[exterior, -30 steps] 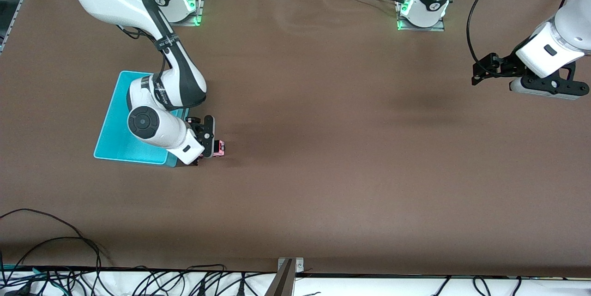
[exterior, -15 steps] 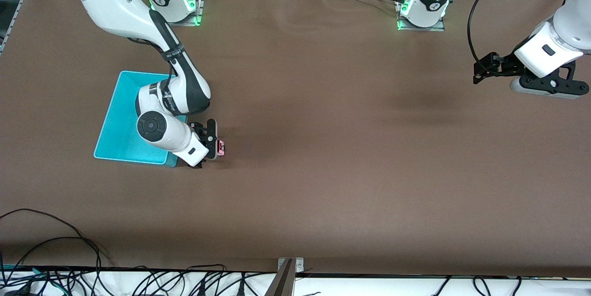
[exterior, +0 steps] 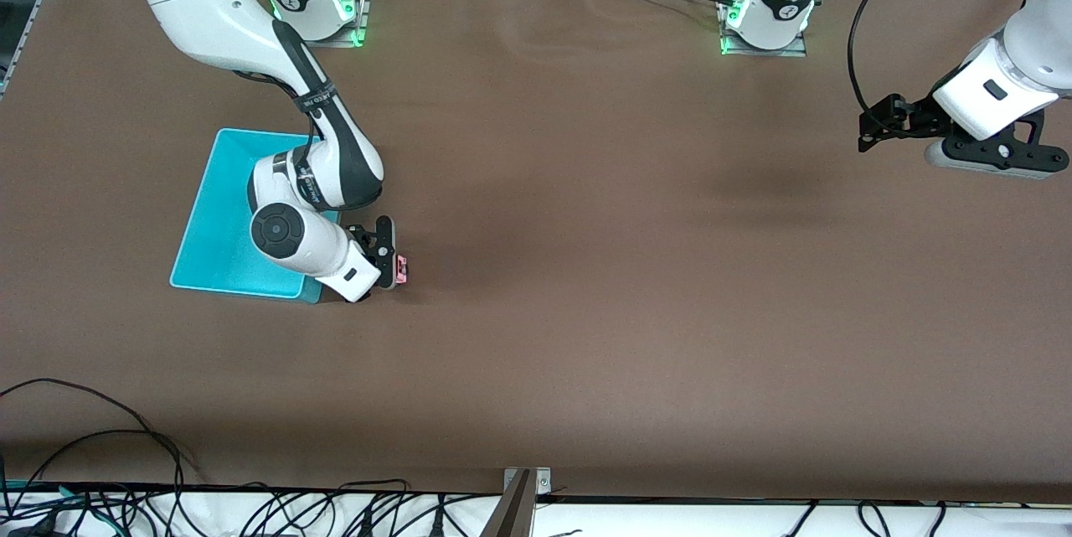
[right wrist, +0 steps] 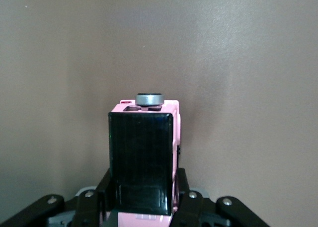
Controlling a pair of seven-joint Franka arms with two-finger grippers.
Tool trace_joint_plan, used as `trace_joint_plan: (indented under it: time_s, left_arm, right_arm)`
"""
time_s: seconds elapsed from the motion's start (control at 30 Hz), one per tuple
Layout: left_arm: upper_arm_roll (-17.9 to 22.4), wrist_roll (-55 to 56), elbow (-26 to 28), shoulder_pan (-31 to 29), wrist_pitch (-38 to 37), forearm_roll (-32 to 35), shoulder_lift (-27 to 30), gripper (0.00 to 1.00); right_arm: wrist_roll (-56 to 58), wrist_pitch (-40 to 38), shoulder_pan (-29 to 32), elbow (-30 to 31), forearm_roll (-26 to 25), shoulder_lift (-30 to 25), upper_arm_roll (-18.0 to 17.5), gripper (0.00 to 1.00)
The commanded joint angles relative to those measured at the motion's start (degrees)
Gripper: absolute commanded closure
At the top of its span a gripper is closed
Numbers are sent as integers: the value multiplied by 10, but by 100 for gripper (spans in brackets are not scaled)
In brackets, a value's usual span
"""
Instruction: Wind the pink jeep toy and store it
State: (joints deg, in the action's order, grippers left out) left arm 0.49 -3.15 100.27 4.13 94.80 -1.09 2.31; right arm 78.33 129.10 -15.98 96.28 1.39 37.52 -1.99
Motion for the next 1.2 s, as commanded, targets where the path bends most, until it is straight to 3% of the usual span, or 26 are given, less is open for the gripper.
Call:
trace_joint_plan:
  time_s: [0.0, 0.43, 0.7, 0.87, 1.17]
  left_arm:
    - [0, 7, -30, 3, -27, 13, -11, 0]
    - [0, 8, -31, 1, -31, 11, -12, 0]
    - [0, 8, -31, 0, -32, 11, -12, 0]
    - [0, 8, -31, 0, -32, 11, -12, 0]
    - [0, 8, -31, 0, -32, 11, -12, 0]
  right_arm:
    - [2, -70, 1, -15, 4, -44, -1, 77]
    - [11, -291, 33, -70, 3, -136, 22, 77]
    - [40, -359, 79, -59, 4, -173, 31, 77]
    - [41, -351, 89, 1, 4, -205, 50, 77]
    - [41, -217, 89, 211, 5, -289, 73, 77]
